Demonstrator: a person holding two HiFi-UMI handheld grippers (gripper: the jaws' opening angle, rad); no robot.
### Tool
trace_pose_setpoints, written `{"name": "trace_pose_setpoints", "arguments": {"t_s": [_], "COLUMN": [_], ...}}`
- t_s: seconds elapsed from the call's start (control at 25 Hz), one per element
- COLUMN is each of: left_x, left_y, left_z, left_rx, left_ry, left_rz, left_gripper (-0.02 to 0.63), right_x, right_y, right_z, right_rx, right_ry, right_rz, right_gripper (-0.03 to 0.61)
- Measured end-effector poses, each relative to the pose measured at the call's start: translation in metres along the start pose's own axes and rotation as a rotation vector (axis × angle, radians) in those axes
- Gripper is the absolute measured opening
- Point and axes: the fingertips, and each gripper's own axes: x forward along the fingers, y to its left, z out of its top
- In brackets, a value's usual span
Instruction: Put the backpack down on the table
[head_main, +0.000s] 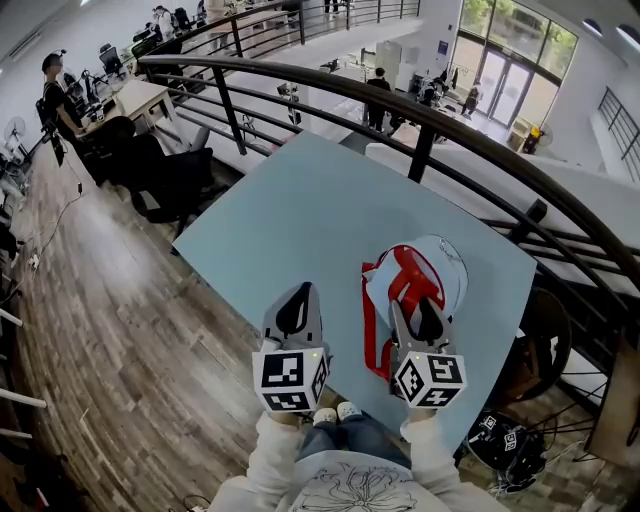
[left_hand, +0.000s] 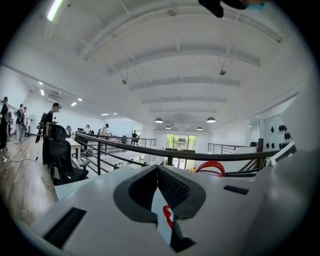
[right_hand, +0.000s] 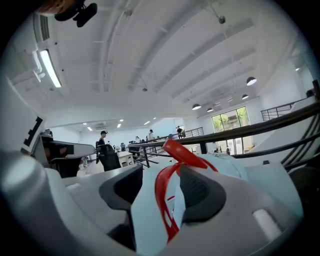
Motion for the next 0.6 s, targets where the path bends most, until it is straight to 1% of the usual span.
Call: {"name": "trace_pose_setpoints", "arguments": {"t_s": [0.08,0.12,0.28,0.4,0.48,0.52,0.56,0.6], "left_x": [-0.005,-0.007,-0.014,-0.020,-0.021,-0.021,-0.022,-0.022], "left_y": [0.000,0.000,-0.004,-0.008,-0.005,-0.003,0.000,0.002], "left_z": [0.003,0.004,0.011,0.018,0.023,0.026,0.028,0.030], "left_rx": [0.001,0.000,0.002,0.004,0.005,0.005,0.006,0.007], "left_ry": [-0.006,-0.009,-0.029,-0.046,-0.056,-0.060,-0.065,-0.070], "left_rz": [0.001,0.001,-0.001,0.001,0.005,0.007,0.008,0.010], "left_gripper": [0.008,0.008,0.008,0.008,0.008,0.008,0.008,0.008], "right_x": [-0.009,-0.013,-0.022,-0.024,-0.021,-0.020,-0.018,-0.018], "right_y": [-0.001,0.000,0.013,0.020,0.024,0.026,0.027,0.027], "right_z": [0.014,0.022,0.057,0.076,0.085,0.088,0.091,0.094], "right_rx": [-0.041,-0.062,-0.148,-0.204,-0.238,-0.248,-0.251,-0.249], "right_ry": [-0.032,-0.053,-0.135,-0.160,-0.170,-0.177,-0.185,-0.192], "right_rz": [-0.032,-0.034,0.009,0.036,0.036,0.032,0.027,0.019], "right_gripper": [0.232,0.232,0.232,0.230,0.230,0.218,0.189,0.133]}}
